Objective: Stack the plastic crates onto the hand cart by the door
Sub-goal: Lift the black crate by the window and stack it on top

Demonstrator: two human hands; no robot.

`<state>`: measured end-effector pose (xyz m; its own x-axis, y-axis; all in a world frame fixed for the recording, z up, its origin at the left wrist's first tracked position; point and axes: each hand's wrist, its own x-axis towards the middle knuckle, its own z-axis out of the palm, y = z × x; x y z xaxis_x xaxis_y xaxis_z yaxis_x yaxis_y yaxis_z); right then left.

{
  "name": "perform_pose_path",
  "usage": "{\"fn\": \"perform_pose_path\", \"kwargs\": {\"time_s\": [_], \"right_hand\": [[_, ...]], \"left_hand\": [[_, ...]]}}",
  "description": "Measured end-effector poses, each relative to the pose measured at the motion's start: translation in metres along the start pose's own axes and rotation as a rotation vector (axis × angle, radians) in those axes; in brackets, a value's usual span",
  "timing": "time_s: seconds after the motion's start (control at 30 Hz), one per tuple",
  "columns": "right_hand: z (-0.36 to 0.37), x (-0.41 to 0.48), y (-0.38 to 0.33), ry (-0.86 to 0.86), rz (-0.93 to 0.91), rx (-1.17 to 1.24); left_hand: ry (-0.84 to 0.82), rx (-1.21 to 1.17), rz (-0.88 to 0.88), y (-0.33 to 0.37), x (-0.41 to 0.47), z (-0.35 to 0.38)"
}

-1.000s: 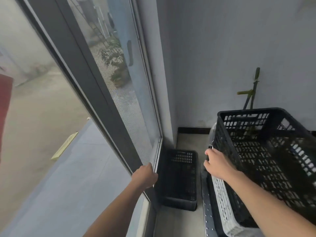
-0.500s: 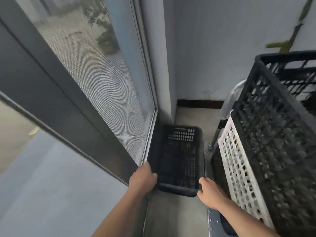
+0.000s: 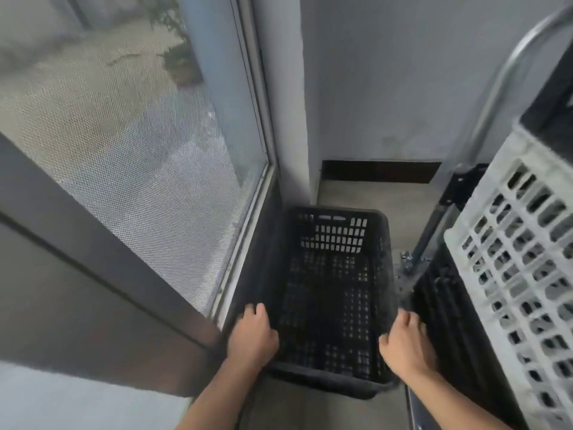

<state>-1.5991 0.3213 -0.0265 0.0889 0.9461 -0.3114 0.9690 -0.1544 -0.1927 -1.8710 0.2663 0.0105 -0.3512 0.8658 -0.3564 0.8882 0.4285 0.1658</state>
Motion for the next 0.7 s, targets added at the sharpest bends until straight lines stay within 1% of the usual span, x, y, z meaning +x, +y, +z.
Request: {"fn": "perform_pose_path", "kwargs": {"time_s": [0.07,0.2,0.27,0.43,0.57,0.63,0.7], "right_hand": [[0.016,0.019,-0.003,0.042,0.012,0.007],[0.041,0.048,-0.008,0.069,0.073,0.107],[0.049,0.058,-0.008,0.084,0.083,0.135],[0.054,0.065,-0.003,0.124,0.059,0.092],[0.049,0.07,0.006,0.103,0.074,0.028],[0.048,0.071,0.008,0.108,0.073,0.015],[0.049,0.071,0.008,0.121,0.066,0.013]], "left_hand": [[-0.012,0.003,-0.014,-0.005,0.021,0.018],[-0.07,0.088,-0.065,-0.016,0.054,0.049],[-0.082,0.094,-0.074,-0.017,0.063,0.06],[-0.004,0.053,-0.095,-0.016,0.072,0.066],[-0.021,0.114,-0.114,-0.011,0.077,0.062],[-0.01,0.087,-0.125,-0.007,0.082,0.06],[0.049,0.035,-0.122,-0.006,0.085,0.061]]}}
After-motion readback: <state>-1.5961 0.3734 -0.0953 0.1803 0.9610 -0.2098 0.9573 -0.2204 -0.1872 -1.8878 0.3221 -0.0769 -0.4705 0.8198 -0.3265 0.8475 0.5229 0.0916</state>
